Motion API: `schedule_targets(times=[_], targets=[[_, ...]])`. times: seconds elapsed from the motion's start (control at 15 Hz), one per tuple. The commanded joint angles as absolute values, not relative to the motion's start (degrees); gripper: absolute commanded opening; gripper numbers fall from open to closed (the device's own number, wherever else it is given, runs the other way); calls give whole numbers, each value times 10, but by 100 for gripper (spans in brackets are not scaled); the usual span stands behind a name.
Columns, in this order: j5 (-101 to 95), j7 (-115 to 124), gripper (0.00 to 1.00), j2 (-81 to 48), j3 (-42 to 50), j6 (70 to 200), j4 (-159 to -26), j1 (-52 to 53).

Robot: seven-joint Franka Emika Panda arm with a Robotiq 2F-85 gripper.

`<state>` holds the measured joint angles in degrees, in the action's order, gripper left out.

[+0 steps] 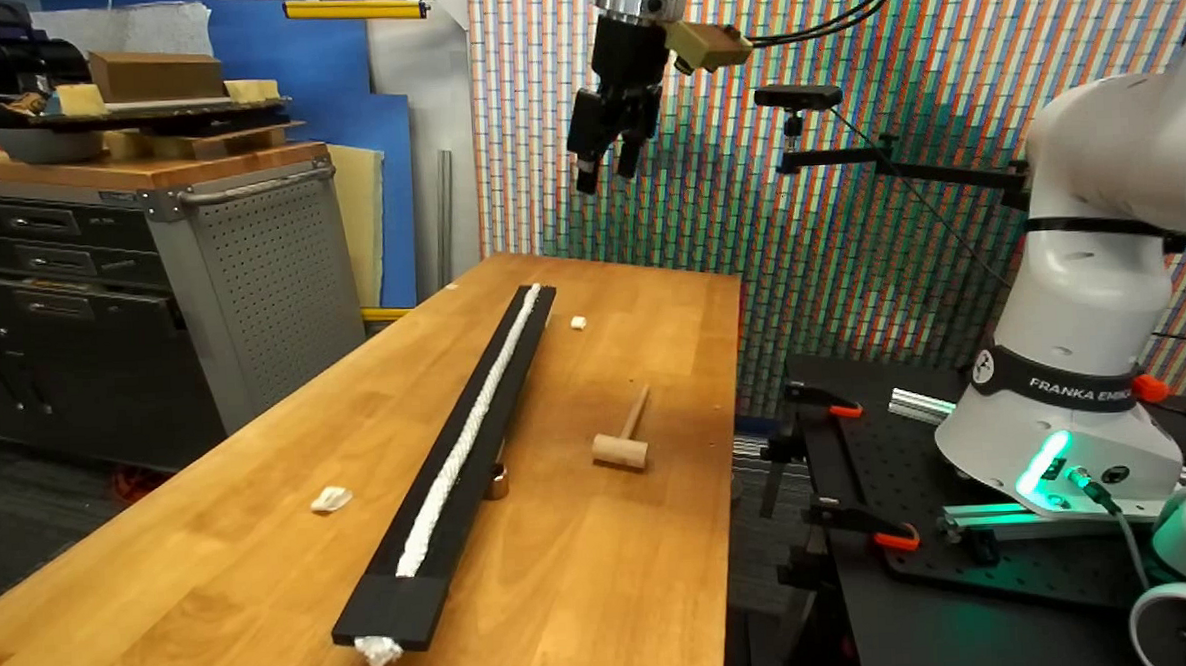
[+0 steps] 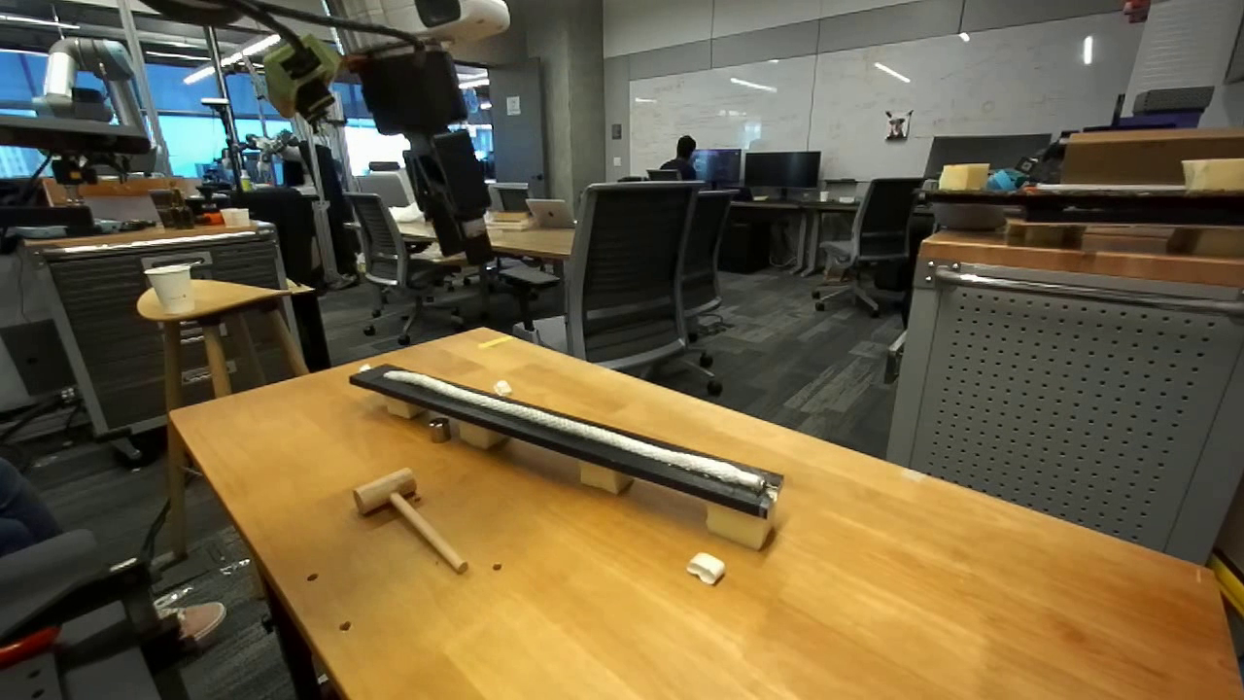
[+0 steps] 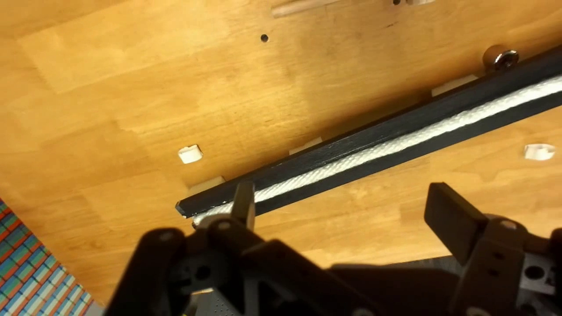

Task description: Put the rope along the center of the black object

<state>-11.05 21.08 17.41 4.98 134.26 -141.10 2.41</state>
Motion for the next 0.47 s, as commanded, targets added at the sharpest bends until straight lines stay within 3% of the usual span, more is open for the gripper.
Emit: schedule_targets(times=[0.0,0.4], targets=[[-98,198,100,178,23,1342,-1414,-4],[-98,195,100,179,23,1342,-1417,-4]])
